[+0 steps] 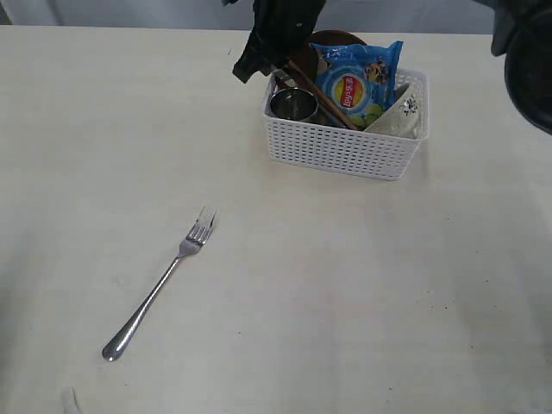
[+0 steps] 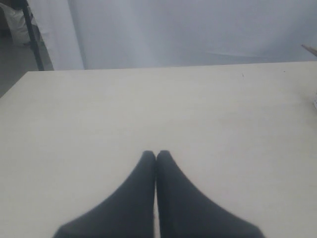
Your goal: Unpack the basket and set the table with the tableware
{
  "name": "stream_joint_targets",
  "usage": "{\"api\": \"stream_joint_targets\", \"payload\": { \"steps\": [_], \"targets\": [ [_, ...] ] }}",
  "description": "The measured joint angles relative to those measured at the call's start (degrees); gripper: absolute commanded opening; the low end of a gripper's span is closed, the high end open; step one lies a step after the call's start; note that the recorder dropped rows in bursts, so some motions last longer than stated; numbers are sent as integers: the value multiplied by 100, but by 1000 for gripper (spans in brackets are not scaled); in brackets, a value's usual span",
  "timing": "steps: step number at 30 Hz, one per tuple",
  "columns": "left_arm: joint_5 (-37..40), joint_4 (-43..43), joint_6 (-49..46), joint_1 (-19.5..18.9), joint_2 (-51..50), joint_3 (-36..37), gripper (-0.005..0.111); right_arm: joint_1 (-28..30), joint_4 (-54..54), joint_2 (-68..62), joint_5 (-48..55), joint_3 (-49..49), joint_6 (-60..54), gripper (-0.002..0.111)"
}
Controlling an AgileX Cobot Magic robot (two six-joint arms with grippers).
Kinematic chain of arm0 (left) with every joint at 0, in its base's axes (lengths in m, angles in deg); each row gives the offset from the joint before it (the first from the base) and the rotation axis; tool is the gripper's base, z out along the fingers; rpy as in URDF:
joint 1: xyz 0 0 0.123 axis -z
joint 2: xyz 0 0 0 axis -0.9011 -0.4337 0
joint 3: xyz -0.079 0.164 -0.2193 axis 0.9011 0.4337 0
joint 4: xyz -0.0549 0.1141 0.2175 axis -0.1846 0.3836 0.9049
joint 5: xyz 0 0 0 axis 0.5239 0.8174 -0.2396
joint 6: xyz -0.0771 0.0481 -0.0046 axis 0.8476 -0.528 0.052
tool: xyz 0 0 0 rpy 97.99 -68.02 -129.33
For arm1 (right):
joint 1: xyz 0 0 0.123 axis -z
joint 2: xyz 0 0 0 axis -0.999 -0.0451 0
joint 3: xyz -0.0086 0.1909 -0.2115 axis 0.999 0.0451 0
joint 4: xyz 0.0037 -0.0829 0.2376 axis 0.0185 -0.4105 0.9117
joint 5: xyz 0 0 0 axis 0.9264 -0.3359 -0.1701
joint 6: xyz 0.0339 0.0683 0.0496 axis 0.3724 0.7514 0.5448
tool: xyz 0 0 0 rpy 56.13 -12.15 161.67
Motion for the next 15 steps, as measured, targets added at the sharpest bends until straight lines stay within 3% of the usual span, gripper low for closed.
{"api": "stream_joint_targets", "payload": {
  "steps": [4,15],
  "targets": [
    [0,0,0,0,0,0,0,0,-41,-42,-11,0,-8,-1],
    [0,0,0,0,0,0,0,0,-125,-42,-24,0,-148,-1]
  ]
}}
